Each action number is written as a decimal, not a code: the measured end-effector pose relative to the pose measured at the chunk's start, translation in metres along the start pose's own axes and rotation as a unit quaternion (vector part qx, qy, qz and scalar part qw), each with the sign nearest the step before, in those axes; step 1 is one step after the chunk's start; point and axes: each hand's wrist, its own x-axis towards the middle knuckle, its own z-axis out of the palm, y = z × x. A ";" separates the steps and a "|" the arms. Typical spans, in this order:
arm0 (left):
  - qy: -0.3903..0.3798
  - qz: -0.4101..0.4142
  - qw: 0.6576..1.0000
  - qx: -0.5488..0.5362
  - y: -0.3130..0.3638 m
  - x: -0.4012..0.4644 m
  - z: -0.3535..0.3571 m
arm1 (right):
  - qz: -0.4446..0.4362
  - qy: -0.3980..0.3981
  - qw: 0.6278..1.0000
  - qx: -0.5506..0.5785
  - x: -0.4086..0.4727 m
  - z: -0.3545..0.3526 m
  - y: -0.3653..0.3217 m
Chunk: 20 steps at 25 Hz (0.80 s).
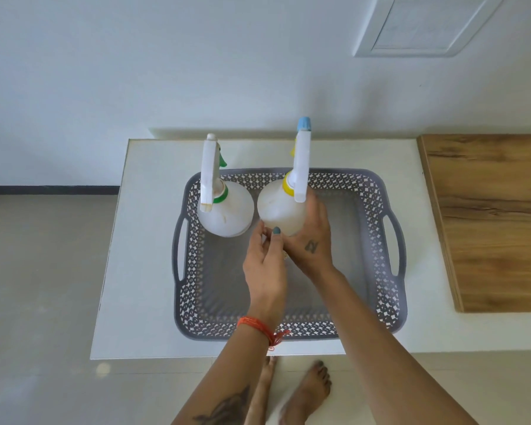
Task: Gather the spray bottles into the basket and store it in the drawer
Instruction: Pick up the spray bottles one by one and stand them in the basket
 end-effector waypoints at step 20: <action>-0.173 0.245 0.950 0.084 -0.018 -0.128 0.072 | 0.087 0.224 0.940 0.241 -0.117 -0.145 -0.002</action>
